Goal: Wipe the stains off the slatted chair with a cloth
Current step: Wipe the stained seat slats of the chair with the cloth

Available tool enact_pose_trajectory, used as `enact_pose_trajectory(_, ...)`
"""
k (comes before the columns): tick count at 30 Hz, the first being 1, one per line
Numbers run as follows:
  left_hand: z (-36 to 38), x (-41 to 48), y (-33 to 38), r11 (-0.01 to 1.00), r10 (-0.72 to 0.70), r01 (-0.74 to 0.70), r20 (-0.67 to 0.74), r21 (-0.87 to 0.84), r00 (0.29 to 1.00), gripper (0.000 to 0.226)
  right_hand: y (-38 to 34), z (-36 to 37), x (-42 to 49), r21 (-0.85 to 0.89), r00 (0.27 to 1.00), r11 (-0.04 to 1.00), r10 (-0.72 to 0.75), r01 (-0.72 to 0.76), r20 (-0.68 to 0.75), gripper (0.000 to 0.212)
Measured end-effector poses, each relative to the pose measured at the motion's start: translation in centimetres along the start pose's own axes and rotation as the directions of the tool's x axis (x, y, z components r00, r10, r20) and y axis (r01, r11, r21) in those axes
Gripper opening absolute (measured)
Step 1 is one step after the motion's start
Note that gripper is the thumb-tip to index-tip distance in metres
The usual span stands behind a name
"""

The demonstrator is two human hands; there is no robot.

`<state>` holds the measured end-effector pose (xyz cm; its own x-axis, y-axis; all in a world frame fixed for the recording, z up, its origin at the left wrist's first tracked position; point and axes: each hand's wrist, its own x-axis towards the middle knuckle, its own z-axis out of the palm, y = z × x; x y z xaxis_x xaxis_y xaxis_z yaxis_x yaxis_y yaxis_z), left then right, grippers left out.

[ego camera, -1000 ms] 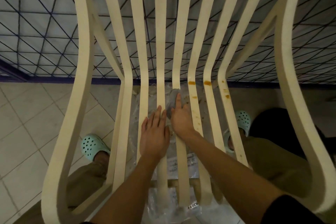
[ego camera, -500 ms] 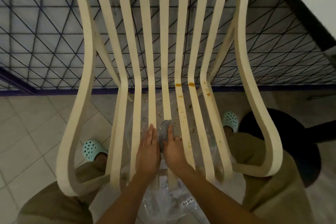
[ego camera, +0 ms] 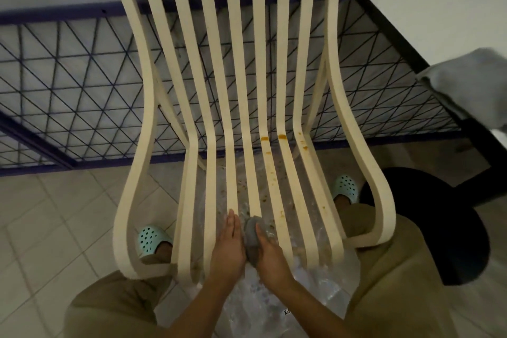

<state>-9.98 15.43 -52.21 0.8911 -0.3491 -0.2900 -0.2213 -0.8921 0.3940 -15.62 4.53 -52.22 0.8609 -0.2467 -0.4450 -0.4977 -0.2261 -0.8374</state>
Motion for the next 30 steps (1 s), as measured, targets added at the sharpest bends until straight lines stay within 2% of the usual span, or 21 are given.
enact_pose_trajectory(1,0.1,-0.2,-0.1,0.999,-0.001,0.0,0.012,0.034,1.0,0.066,-0.1,-0.3,-0.2,0.08,0.999,0.997,0.017,-0.019,0.032,0.055)
enact_pose_trajectory(3,0.1,-0.1,-0.3,0.997,-0.012,0.01,0.019,0.083,1.0,0.068,-0.6,-1.3,-1.0,0.128,0.996,0.989,0.064,-0.072,0.069,0.041)
enact_pose_trajectory(6,-0.5,0.0,0.3,0.991,-0.002,-0.001,0.024,0.134,1.0,0.066,-1.1,-3.3,-2.0,0.212,0.982,0.968,0.104,-0.136,0.156,0.029)
enact_pose_trajectory(9,-1.0,-0.1,1.0,0.992,0.035,-0.041,0.054,0.121,0.998,0.072,-2.7,-6.4,-2.6,-0.025,0.997,0.999,-0.038,0.04,0.073,0.029)
enact_pose_trajectory(10,-0.9,0.0,1.1,0.992,0.038,-0.044,0.058,0.115,0.998,0.073,-3.1,-7.8,-3.1,-0.159,0.99,0.978,-0.138,0.136,0.002,0.034)
enact_pose_trajectory(11,-0.7,0.0,1.2,0.993,0.034,-0.041,0.06,0.112,0.998,0.073,-3.4,-8.4,-3.3,-0.188,0.979,0.961,-0.206,0.202,-0.002,0.041)
enact_pose_trajectory(12,-0.7,0.0,1.3,0.993,0.026,-0.032,0.055,0.116,0.998,0.071,-3.2,-9.0,-3.1,-0.312,0.96,0.911,-0.282,0.268,0.002,0.049)
enact_pose_trajectory(13,-0.6,0.1,1.5,0.993,0.015,-0.02,0.048,0.113,0.999,0.069,-2.8,-9.3,-2.7,-0.421,0.951,0.865,-0.309,0.274,-0.014,0.054)
enact_pose_trajectory(15,-0.7,0.2,1.8,0.994,0.005,-0.009,0.036,0.113,0.999,0.065,-1.7,-9.2,-2.2,-0.532,0.958,0.814,-0.285,0.235,-0.013,0.058)
enact_pose_trajectory(18,-0.9,0.4,2.2,0.992,0.008,-0.011,0.023,0.126,1.0,0.065,-0.4,-7.5,-2.2,-0.654,0.984,0.738,-0.163,0.17,0.073,0.063)
enact_pose_trajectory(20,-1.0,0.8,2.3,0.994,0.009,-0.011,0.014,0.105,1.0,0.064,0.5,-6.0,-2.0,-0.704,0.986,0.692,-0.146,0.16,0.08,0.072)
enact_pose_trajectory(22,-1.0,1.2,2.3,0.996,0.016,-0.017,0.011,0.089,1.0,0.06,0.8,-4.9,-1.7,-0.709,0.991,0.695,-0.124,0.124,0.051,0.075)
enact_pose_trajectory(26,-1.0,1.8,2.6,0.995,0.033,-0.032,-0.013,0.09,0.999,0.055,0.9,-4.0,-0.9,-0.651,0.996,0.757,-0.089,0.059,-0.013,0.073)
enact_pose_trajectory(30,-0.9,3.1,3.4,1.0,0.01,-0.011,0.043,0.029,0.999,0.054,0.8,-3.5,-0.5,-0.624,0.987,0.78,-0.129,0.04,-0.098,0.068)
